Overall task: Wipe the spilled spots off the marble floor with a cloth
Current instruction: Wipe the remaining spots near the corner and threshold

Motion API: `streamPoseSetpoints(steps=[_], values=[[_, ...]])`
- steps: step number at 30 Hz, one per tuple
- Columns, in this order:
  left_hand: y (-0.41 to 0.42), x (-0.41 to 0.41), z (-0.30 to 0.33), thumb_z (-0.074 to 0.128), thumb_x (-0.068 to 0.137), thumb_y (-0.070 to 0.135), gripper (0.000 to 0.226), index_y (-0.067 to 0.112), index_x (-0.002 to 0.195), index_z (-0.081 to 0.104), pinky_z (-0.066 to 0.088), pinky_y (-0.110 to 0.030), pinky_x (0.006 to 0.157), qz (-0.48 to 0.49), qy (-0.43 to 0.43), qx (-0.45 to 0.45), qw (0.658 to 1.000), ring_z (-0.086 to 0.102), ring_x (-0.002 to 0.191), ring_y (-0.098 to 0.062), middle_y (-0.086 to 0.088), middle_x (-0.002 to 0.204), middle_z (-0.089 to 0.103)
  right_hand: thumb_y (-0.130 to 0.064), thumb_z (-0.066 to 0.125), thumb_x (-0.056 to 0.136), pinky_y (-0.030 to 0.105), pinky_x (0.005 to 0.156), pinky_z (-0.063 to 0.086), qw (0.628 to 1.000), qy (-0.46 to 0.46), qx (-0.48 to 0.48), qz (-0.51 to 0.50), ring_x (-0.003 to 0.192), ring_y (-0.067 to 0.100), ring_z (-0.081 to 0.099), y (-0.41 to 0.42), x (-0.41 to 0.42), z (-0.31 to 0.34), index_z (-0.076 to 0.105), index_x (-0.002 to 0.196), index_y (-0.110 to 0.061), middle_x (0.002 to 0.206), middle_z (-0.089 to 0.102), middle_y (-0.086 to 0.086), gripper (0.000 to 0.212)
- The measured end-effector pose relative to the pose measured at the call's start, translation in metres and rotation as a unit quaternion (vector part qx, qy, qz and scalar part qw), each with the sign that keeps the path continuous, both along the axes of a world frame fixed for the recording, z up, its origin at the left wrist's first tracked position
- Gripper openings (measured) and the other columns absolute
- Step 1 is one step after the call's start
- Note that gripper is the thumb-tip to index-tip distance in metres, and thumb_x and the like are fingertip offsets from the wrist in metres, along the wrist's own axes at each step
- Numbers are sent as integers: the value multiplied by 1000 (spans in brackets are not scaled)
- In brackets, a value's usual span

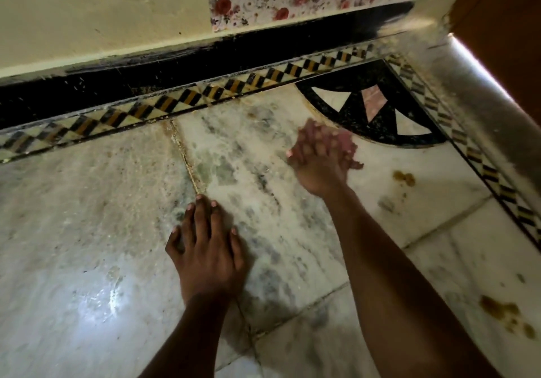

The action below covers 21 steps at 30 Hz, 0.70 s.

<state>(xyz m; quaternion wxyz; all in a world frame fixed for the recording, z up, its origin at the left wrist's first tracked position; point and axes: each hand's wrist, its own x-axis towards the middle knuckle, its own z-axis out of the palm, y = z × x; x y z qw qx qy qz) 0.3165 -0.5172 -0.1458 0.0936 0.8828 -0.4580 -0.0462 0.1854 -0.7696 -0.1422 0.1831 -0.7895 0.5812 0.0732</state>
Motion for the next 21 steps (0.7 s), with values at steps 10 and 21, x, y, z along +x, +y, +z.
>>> streamPoseSetpoints(steps=[10,21], values=[[1,-1,2,35,101,44,64,13,157,42,26,-57,118,-3,-8,-6,1000,32,156,-34,-14,169,34,-65,13,106,65,129,-1,980,0,-112,-162,165,32,-3,30,-81,-18,7,169,-40,180,-3,3,68],[1,-3,2,38,101,42,58,13,150,47,29,-58,113,-8,-11,-14,1000,37,151,-38,-16,167,37,-45,46,107,56,126,34,888,-451,61,-67,151,21,47,140,-93,4,58,150,-19,159,55,3,52]])
